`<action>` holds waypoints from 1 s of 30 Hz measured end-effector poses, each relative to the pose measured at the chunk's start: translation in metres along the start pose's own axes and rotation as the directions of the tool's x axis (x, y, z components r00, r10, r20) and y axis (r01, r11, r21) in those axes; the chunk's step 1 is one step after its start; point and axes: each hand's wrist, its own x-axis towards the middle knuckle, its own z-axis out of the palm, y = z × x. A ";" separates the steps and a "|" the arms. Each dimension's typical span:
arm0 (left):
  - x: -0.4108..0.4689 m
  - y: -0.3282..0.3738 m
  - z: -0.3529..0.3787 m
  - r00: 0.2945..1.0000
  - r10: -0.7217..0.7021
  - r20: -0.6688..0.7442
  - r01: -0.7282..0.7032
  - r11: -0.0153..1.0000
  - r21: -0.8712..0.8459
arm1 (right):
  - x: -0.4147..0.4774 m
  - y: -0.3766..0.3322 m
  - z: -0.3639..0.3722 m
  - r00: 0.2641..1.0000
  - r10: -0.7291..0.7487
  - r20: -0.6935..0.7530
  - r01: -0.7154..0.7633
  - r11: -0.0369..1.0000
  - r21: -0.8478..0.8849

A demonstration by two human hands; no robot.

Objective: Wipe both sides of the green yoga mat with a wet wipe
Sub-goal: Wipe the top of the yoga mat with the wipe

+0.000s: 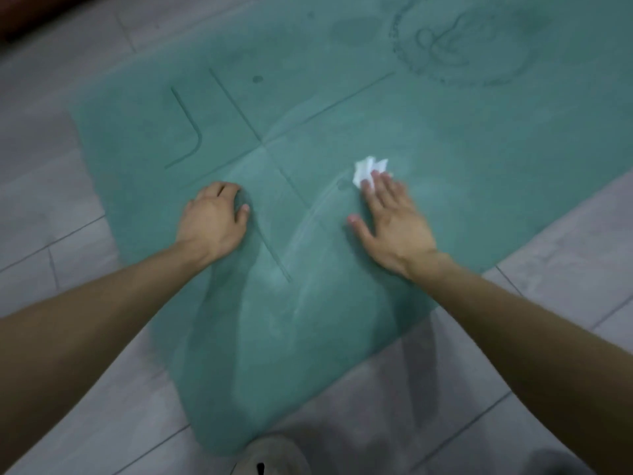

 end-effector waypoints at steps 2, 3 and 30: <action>0.000 0.016 -0.003 0.999 0.043 -0.008 -0.043 0.999 -0.013 | -0.056 -0.047 0.012 0.887 -0.454 0.083 0.449 0.891 0.074; -0.001 0.022 -0.003 0.998 0.061 -0.011 -0.061 0.998 -0.018 | -0.083 -0.061 0.017 0.747 -0.652 0.130 0.639 0.758 0.128; -0.063 0.207 0.018 0.855 0.394 0.338 -0.464 0.871 0.160 | -0.137 0.117 -0.014 0.964 -0.253 0.084 0.250 0.967 0.041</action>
